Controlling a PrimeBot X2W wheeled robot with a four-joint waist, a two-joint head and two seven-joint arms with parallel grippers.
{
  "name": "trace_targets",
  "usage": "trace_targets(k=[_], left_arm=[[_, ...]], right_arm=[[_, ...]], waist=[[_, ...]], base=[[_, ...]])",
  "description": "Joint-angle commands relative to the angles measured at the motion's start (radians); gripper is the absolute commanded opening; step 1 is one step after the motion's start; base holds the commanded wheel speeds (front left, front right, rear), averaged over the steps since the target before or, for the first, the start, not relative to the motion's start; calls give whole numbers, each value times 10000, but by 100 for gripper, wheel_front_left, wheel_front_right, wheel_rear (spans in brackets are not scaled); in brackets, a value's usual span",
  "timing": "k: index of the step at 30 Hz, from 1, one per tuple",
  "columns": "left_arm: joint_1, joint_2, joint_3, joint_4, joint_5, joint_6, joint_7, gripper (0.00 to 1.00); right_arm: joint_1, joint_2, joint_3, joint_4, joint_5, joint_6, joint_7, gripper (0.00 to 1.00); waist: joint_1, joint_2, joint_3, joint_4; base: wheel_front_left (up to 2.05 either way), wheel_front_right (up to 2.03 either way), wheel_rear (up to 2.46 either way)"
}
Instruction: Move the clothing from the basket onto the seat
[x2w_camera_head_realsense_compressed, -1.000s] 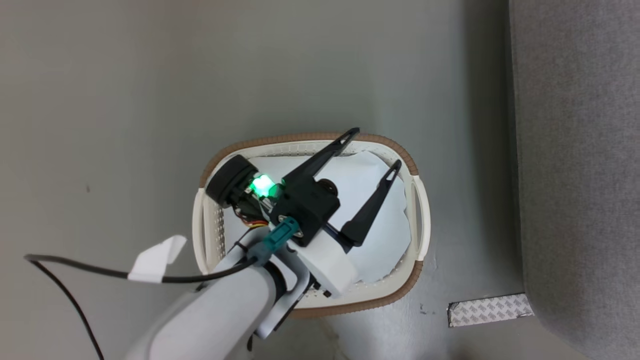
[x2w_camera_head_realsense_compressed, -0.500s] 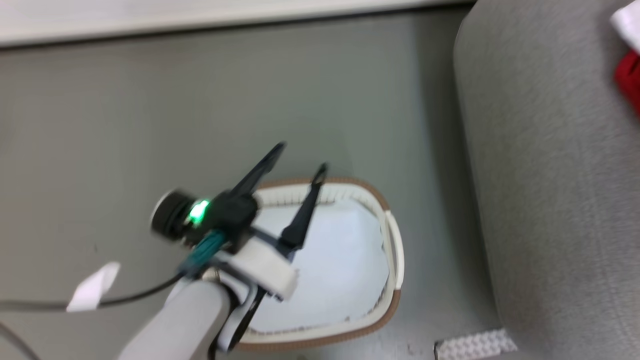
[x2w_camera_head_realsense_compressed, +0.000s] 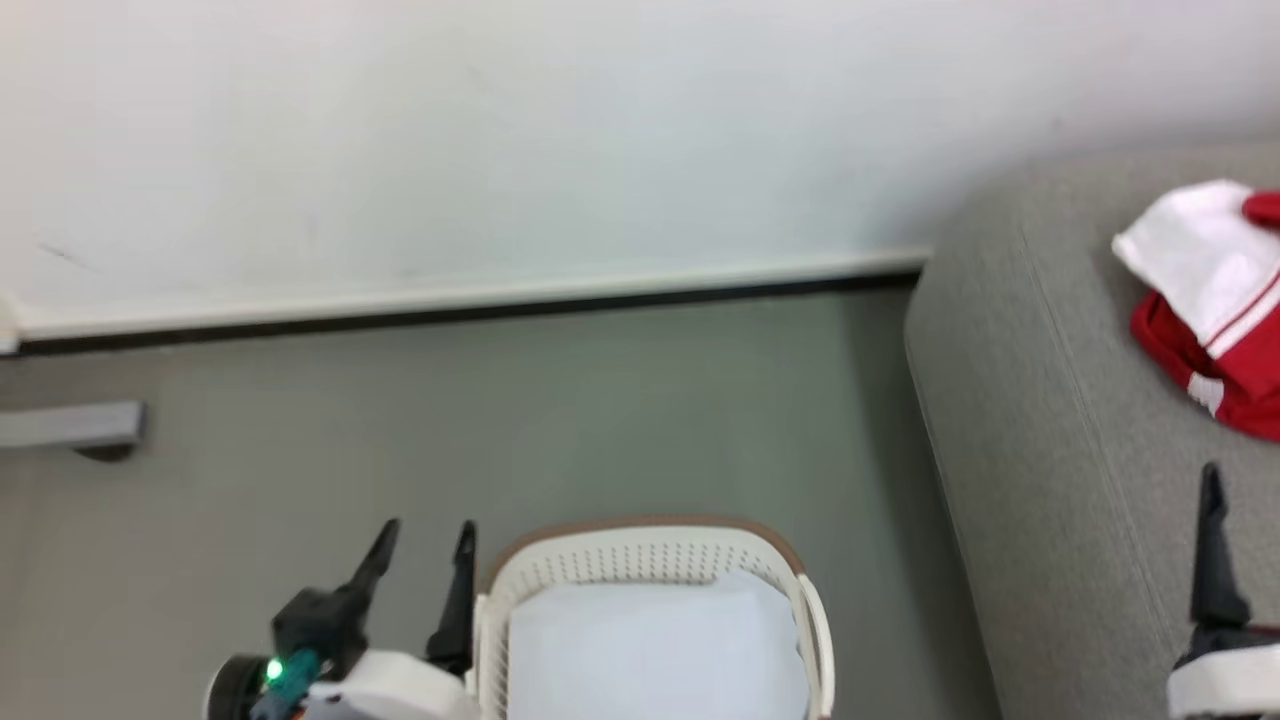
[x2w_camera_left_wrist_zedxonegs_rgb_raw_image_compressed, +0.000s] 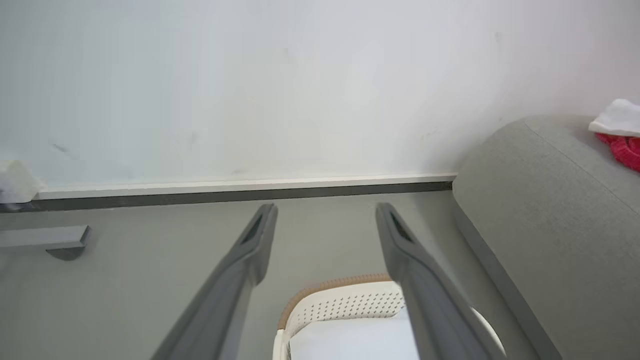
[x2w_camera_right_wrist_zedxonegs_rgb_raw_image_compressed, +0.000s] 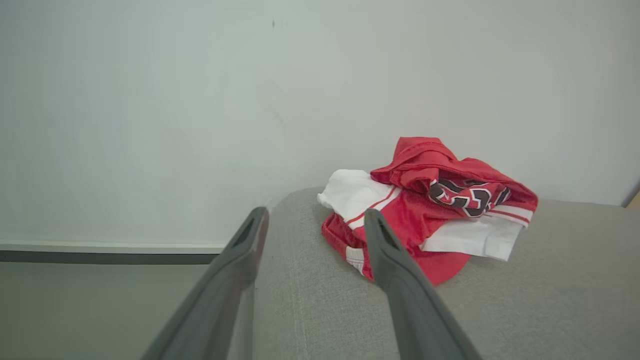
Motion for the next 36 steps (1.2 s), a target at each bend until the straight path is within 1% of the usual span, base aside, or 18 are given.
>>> trace_targets(k=[1, 4, 6, 10, 11, 17, 18, 24, 36], left_arm=[[461, -114, 400, -117, 132, 79, -41, 100], [1214, -316, 1166, -308, 432, 118, -36, 100], [1607, -493, 1549, -391, 618, -16, -37, 100], [2306, -778, 2184, -416, 1036, -396, -38, 100], [2306, -778, 2184, -416, 1036, -396, -38, 100], [2823, -1146, 2896, -365, 1568, -927, -38, 100], [2746, -1185, 2909, -379, 1443, -943, -16, 0], [2943, -1372, 2821, 103, 1339, -1002, 51, 0], [2609, -1536, 3340, 97, -766, -1425, 658, 0]], right_arm=[[479, 99, 155, -203, 157, -29, 2, 100], [1089, 302, 509, -373, 386, -29, 1, 100], [1550, 394, 715, -310, 363, -29, 1, 100], [2145, 491, 786, -270, 345, -29, 1, 100], [2145, 491, 786, -270, 345, -29, 1, 100], [2643, 501, 1134, -127, 882, -29, 1, 100], [2528, 516, 1159, -143, 830, 0, 1, 0], [2623, 702, 1190, 356, 964, 0, 58, 0], [2256, 667, 1212, 331, 3358, -3, 674, 0]], waist=[[4, 0, -1008, 705], [4, 0, -1356, 1028], [4, 0, -1615, 1267], [4, 0, -2081, 1592], [4, 0, -2081, 1592], [4, 0, -2500, 1695], [4, 0, -2391, 1625], [4, 0, -2437, 1641], [4, 0, -2396, 1617]], base=[[0, 0, 0], [0, 0, 0], [0, 0, 0], [0, 0, 0], [0, 0, 0], [0, 0, 0], [0, 0, 0], [0, 0, 0], [0, 0, 0]])
